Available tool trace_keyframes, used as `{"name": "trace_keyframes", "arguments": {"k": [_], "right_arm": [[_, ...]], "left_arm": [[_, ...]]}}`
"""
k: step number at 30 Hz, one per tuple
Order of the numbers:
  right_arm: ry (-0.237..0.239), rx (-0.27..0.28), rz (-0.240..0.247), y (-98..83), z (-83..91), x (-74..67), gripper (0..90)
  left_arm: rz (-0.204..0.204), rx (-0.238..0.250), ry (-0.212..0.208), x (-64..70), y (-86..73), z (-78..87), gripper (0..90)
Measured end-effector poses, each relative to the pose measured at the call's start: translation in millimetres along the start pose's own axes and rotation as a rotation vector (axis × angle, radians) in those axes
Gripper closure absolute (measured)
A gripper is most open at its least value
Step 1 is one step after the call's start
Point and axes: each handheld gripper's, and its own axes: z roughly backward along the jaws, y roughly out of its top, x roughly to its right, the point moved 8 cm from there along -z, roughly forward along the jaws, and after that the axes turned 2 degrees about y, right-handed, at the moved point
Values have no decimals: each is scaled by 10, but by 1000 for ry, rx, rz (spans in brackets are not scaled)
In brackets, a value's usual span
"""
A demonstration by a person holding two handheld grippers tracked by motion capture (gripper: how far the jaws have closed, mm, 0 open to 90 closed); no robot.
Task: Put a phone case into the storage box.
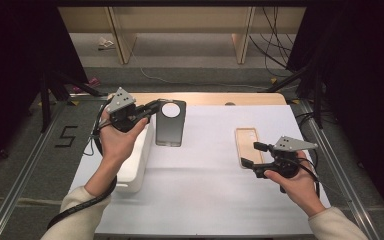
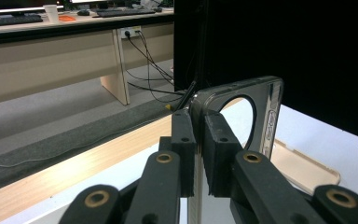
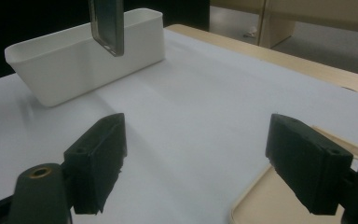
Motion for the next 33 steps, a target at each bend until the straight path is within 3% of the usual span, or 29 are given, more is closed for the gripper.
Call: {"name": "trace_keyframes", "arguments": {"k": [11, 33], "right_arm": [[-1, 3, -2, -6, 15, 8, 212], [1, 0, -4, -17, 7, 8, 211]], "left_arm": [[47, 18, -5, -117, 66, 17, 833], [49, 42, 9, -299, 282, 83, 833]]}}
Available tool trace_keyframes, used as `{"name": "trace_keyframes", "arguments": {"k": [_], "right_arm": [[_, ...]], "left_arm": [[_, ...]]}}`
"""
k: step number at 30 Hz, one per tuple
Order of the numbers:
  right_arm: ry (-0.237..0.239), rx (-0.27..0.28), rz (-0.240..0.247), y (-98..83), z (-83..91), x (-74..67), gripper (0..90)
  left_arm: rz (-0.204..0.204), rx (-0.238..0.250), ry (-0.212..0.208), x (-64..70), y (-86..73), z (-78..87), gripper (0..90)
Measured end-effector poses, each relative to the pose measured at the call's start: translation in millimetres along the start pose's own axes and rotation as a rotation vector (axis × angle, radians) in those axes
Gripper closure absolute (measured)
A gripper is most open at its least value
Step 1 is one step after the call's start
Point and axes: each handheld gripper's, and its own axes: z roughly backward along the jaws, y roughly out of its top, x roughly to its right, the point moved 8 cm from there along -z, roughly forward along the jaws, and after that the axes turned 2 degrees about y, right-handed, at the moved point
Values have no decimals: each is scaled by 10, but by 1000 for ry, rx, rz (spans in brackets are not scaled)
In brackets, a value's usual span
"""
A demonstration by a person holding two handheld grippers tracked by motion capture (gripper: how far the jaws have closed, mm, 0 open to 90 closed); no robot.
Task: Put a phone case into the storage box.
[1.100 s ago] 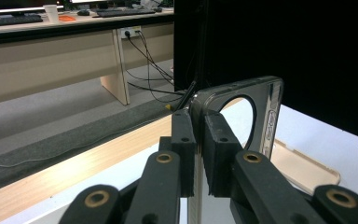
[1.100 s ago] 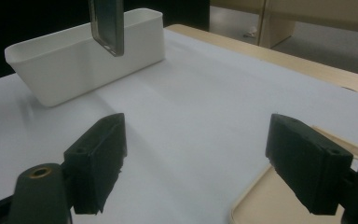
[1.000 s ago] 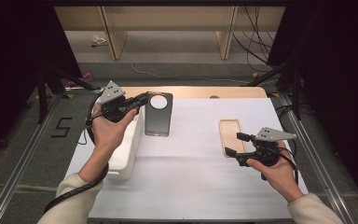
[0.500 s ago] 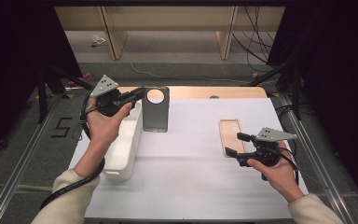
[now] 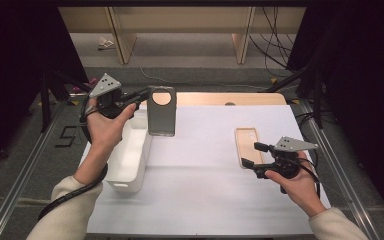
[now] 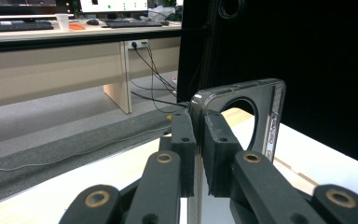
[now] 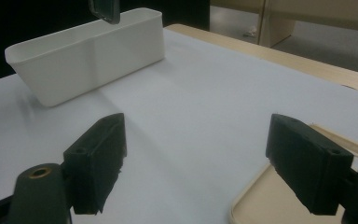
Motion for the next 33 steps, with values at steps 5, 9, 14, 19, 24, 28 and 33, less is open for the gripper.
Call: {"name": "trace_keyframes", "arguments": {"k": [5, 9, 14, 19, 24, 28, 33], "right_arm": [[0, -2, -1, -6, -3, 0, 211], [-2, -3, -3, -6, 0, 3, 211], [-2, -1, -4, -4, 6, 9, 211], [0, -3, -5, -9, -2, 10, 211], [1, -1, -7, -9, -1, 14, 212], [3, -2, -7, -11, -6, 13, 212], [3, -2, -8, -12, -7, 14, 212]], "left_arm": [[-1, 1, 7, -58, 42, 5, 834], [-3, 0, 19, -114, 65, 1, 833], [-10, -1, 30, -185, 87, 2, 834], [-9, -7, 40, -267, 96, 1, 834], [-14, -11, 56, -358, 109, 4, 834], [-19, -18, 65, -427, 116, 7, 835], [-22, -21, 76, -509, 125, 1, 835]]}}
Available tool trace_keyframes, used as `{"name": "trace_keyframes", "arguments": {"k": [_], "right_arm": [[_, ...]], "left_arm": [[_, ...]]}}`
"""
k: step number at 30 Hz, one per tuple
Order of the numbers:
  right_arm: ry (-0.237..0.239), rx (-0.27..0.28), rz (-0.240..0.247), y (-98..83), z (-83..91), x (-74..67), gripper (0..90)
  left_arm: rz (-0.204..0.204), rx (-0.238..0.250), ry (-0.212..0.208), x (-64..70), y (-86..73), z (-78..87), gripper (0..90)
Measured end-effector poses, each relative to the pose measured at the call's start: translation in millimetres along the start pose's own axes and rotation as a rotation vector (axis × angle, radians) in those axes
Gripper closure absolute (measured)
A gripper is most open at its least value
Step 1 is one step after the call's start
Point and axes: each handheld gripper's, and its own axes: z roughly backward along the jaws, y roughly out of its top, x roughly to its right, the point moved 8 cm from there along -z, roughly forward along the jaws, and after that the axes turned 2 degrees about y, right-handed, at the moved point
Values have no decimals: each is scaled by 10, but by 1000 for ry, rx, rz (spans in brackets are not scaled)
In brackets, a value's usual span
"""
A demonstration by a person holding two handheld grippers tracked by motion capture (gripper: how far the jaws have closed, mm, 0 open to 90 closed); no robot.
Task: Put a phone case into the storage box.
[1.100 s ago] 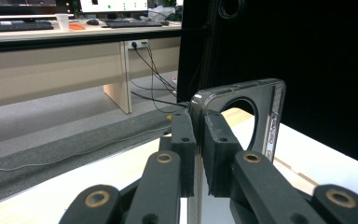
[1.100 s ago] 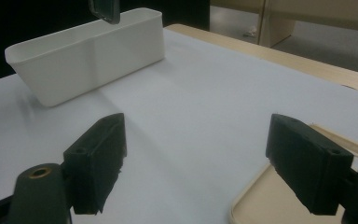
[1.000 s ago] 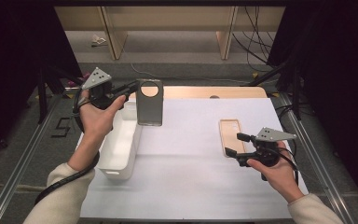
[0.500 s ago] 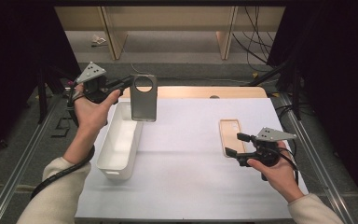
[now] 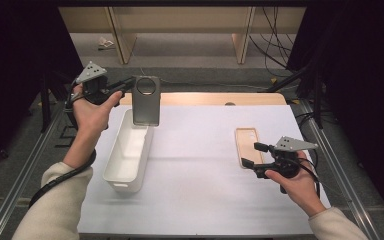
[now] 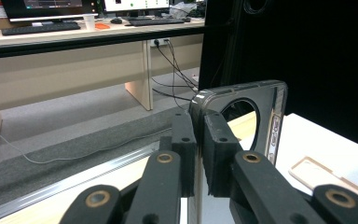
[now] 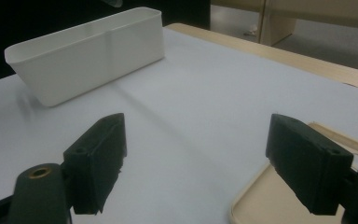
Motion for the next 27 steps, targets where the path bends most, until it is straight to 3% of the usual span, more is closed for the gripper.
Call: {"name": "trace_keyframes", "arguments": {"k": [27], "right_arm": [[11, 1, -1, 1, -3, -9, 212]], "left_arm": [[-29, -13, 50, -310, -26, -117, 836]]}}
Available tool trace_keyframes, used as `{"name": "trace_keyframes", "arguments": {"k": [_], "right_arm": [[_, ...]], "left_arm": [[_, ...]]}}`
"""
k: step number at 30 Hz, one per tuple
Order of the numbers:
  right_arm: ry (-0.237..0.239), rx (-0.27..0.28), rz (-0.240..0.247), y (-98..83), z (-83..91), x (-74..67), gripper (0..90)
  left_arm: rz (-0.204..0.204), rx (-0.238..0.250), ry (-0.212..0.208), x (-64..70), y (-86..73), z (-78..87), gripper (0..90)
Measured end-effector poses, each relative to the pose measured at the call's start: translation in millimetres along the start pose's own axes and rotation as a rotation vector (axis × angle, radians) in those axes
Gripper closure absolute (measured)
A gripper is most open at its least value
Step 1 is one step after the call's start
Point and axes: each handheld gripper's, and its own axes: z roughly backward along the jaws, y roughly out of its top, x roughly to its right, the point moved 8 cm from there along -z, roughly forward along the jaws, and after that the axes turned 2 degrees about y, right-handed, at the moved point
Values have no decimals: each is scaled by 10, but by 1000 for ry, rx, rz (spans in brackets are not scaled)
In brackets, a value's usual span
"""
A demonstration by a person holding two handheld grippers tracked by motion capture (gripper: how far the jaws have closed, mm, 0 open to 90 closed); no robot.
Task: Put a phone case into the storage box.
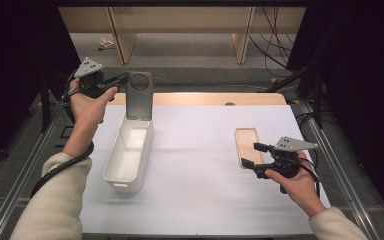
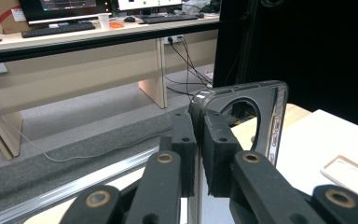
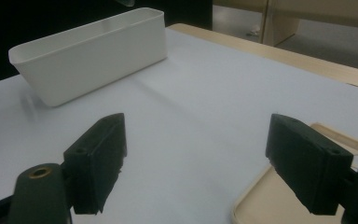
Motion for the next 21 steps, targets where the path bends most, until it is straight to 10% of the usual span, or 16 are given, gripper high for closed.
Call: {"name": "trace_keyframes", "arguments": {"k": [21], "right_arm": [[4, -4, 1, -8, -7, -10, 212]], "left_arm": [[-15, -12, 34, -131, -51, -135, 837]]}}
